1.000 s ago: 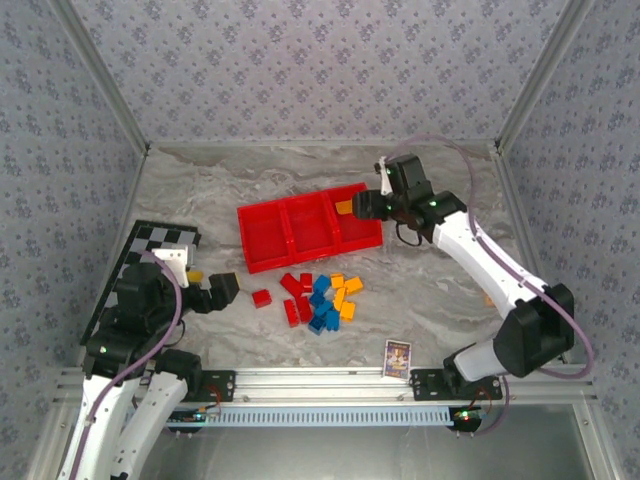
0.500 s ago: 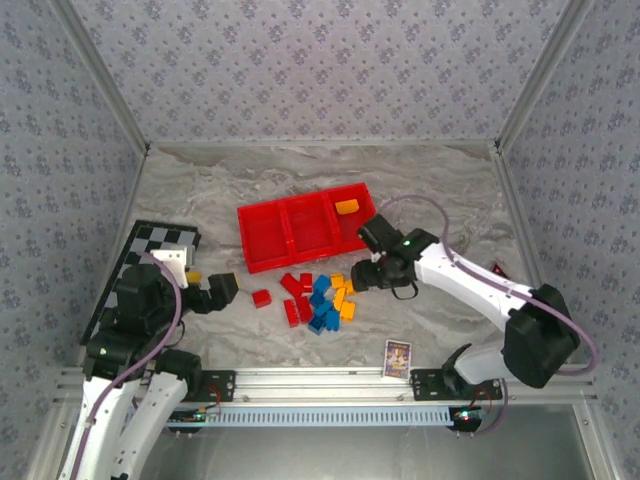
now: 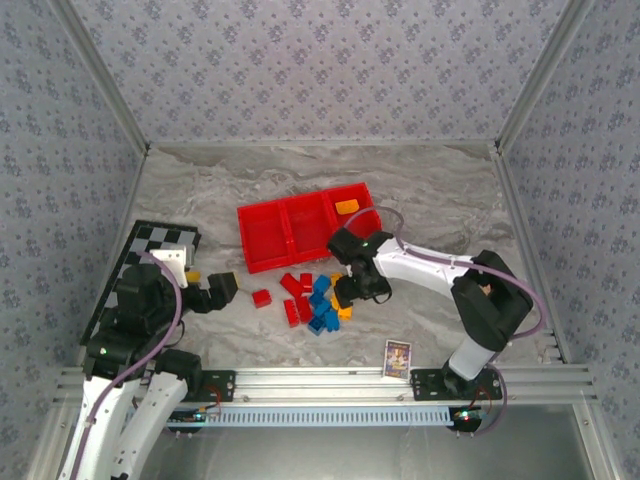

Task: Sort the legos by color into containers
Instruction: Rotate the lego at the center of the table, then pick up the lego from the center of the table.

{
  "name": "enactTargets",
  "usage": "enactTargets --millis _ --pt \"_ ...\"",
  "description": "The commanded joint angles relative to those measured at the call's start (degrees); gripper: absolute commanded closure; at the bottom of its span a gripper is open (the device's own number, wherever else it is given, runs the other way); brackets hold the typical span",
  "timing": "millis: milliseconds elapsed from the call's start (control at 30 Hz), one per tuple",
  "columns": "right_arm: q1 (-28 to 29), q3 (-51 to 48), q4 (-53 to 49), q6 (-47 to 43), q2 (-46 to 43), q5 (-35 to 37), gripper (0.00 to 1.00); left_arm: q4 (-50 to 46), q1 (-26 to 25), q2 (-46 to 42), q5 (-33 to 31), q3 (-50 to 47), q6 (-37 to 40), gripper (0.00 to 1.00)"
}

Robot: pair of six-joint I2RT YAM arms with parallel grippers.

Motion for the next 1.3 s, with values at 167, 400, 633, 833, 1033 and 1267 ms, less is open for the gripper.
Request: enactTargets --millis 167,400,633,833,1033,1267 --pt "-0.73 1.6 0.0 -1.12 3.26 2.73 0.25 0.99 -0.4 0.92 -0.36 0.35 0.72 0.0" --pt "-2.59 3.01 0.05 -1.84 2.9 3.04 0.27 1.05 -0.4 1.28 -0.34 0.33 0.71 0.0" --pt "-5.09 3.8 0.15 -2.03 2.64 2.74 0.3 1.1 -0.4 1.8 -0.29 0.35 0.62 0.0" --pt "-5.76 4.94 -0.14 -2.3 3.75 2.67 0.31 1.06 -0.4 2.11 -0.43 0.34 0.62 0.0" --pt "-5.86 5.83 0.93 -3.7 3.73 1.76 0.31 1.06 -0.31 2.24 -0.51 0.33 0.62 0.0" --pt "-5.57 7.78 2.48 -3.7 5.56 0.19 0.3 1.05 -0.31 2.17 -0.34 0.34 0.78 0.0"
